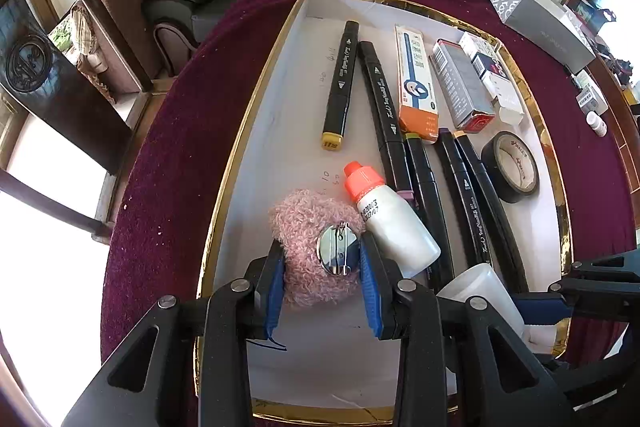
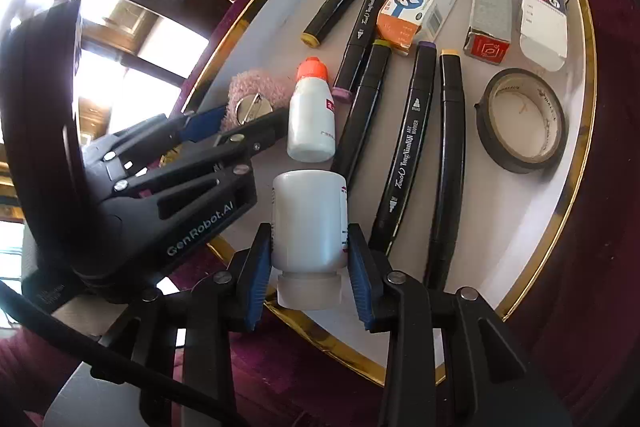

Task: Organize objects
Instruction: 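Lower the pill bottle into the tray and open the right gripper while the left gripper releases the pom-pom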

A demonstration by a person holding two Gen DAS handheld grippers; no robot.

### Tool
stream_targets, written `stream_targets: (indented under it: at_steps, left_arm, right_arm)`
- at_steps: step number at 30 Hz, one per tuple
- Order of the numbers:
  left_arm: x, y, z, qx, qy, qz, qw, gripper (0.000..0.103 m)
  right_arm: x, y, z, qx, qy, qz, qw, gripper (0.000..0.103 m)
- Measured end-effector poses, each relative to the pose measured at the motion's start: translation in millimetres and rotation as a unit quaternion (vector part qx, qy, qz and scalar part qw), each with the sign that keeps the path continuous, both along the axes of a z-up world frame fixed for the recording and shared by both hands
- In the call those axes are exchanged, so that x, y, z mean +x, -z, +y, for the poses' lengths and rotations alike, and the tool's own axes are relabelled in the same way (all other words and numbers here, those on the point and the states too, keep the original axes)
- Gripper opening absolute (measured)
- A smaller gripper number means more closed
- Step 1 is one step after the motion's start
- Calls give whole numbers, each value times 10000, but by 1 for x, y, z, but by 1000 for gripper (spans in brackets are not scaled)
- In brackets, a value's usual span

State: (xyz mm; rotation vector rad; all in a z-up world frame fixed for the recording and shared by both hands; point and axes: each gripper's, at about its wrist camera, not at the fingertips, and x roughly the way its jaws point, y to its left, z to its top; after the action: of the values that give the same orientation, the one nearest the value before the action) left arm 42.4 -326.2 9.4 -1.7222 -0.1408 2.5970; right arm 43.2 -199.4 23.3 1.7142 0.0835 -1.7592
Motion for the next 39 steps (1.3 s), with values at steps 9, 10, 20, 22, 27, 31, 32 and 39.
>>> stream_targets:
  at_steps: [9, 10, 20, 22, 27, 31, 32, 39]
  left_arm:
    - [-2, 0, 1, -12, 21, 21, 10000, 29]
    - [-2, 0, 1, -1, 15, 24, 10000, 29]
    - [-1, 0, 0, 22, 19, 83, 10000, 29]
    - [-1, 0, 0, -2, 28, 93, 10000, 29]
    - [-2, 0, 1, -61, 53, 113, 9999, 29]
    - [-2, 0, 1, -90, 72, 130, 9998, 29]
    - [-2, 0, 1, -101, 72, 144, 9998, 29]
    - [-2, 0, 2, -157, 82, 226, 9996, 29]
  right_arm:
    - [19, -2, -9, 614, -480, 665, 9947, 34]
    - [19, -2, -7, 654, -478, 702, 9942, 34]
    - [3, 4, 37, 526, -2, 354, 9980, 34]
    - [7, 6, 35, 512, -152, 255, 9982, 34]
    - [8, 13, 21, 571, -195, 279, 9978, 34]
    - [-1, 17, 9, 580, -130, 351, 9976, 34]
    - [-4, 17, 7, 570, -110, 359, 9977, 34]
    - [-22, 17, -6, 542, 13, 418, 9977, 34]
